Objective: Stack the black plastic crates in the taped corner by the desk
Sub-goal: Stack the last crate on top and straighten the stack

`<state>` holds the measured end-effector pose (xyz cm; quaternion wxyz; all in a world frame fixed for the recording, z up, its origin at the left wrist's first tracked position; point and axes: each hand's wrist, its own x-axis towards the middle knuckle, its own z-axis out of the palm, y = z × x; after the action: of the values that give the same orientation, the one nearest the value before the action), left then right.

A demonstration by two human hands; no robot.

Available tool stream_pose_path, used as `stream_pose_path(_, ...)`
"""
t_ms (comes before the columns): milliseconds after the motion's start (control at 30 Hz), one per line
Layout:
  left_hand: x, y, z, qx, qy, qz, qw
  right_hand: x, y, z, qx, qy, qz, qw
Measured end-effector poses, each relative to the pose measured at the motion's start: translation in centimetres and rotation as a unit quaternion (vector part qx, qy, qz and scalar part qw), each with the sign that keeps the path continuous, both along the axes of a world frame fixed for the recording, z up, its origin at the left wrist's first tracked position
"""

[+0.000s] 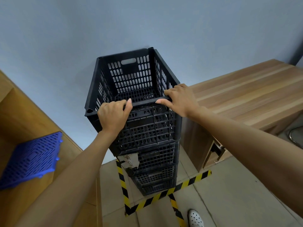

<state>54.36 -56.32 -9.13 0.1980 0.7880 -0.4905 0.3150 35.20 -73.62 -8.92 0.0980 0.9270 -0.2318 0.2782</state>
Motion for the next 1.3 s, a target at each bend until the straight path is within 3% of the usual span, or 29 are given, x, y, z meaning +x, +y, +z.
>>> stream_pose_path(533,1.2,2.9,0.9,0.048,0.032,-0.03,0.998,0.1,4.6,0.1,0.025,0.016,-0.026,0.999)
stream_pose_path(800,-0.5,1.7,1.9,0.08,0.04,-0.045,0.995,-2.7,0.5,1.2,0.07,0.064,0.195,0.976)
stream_pose_path(933,-3.6,-2.2,4.0,0.133,0.067,-0.06,0.987,-2.9,-2.7,2.2,0.169,-0.033,0.19,0.967)
stream_pose_path(1033,-5.3,-6.5,5.9,0.206,0.177,-0.049,0.961,-2.2,-5.5,2.3,0.188,-0.024,0.189,0.964)
stream_pose_path(1167,-7.7,-11.8,7.6,0.295,0.322,-0.065,0.898,-1.8,-10.1,2.5,0.184,0.04,0.201,0.961)
stream_pose_path(1233,-9.6,-14.3,8.1,0.339,0.329,-0.055,0.88,-1.6,-12.3,2.3,0.114,0.073,0.242,0.961)
stream_pose_path(1300,-10.9,-16.4,8.2,0.386,0.283,-0.011,0.878,-1.2,-14.5,2.2,0.046,0.111,0.261,0.958)
